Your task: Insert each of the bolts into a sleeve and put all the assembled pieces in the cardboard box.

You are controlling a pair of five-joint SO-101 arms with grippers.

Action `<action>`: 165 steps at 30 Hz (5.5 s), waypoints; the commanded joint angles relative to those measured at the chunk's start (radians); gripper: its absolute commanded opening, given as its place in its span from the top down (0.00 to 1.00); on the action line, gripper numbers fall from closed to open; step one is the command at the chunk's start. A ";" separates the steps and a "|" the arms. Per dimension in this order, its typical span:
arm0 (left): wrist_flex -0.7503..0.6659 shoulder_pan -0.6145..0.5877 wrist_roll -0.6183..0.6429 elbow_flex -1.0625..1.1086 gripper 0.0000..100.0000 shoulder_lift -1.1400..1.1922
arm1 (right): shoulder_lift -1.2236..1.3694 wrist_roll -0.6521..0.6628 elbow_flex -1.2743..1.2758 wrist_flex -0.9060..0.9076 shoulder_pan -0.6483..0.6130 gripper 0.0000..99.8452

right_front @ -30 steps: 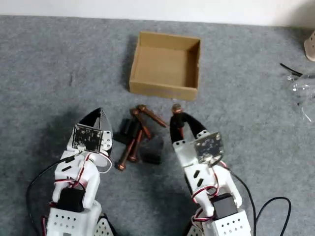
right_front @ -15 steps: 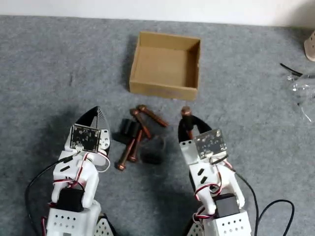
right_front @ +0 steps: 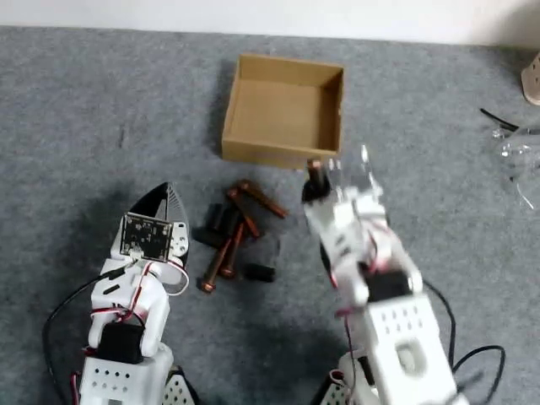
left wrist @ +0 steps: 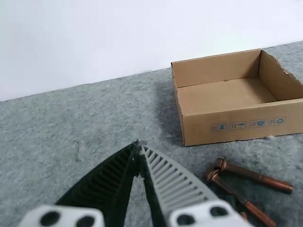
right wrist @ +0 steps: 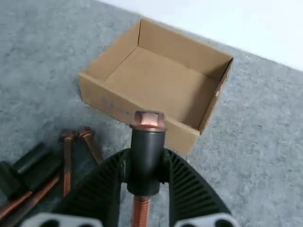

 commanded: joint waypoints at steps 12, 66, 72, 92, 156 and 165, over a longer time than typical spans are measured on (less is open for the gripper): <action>-0.021 -0.002 -0.005 0.021 0.99 -0.001 | 0.986 -0.012 -1.046 0.174 0.019 1.00; -0.021 0.024 -0.009 0.021 0.99 -0.001 | 1.693 -0.098 -2.766 1.271 -0.058 0.73; -0.021 0.024 -0.009 0.021 0.99 -0.001 | 1.469 -0.147 -2.726 1.271 -0.096 0.73; -0.025 -0.065 0.058 0.021 0.99 -0.007 | 0.800 0.025 -1.374 1.159 -0.394 0.73; -0.044 -0.087 0.061 0.021 0.99 -0.004 | 0.993 0.279 -0.429 0.406 -0.435 0.99; -0.044 -0.087 0.061 0.021 0.99 -0.002 | 0.981 0.276 -0.429 0.412 -0.400 1.00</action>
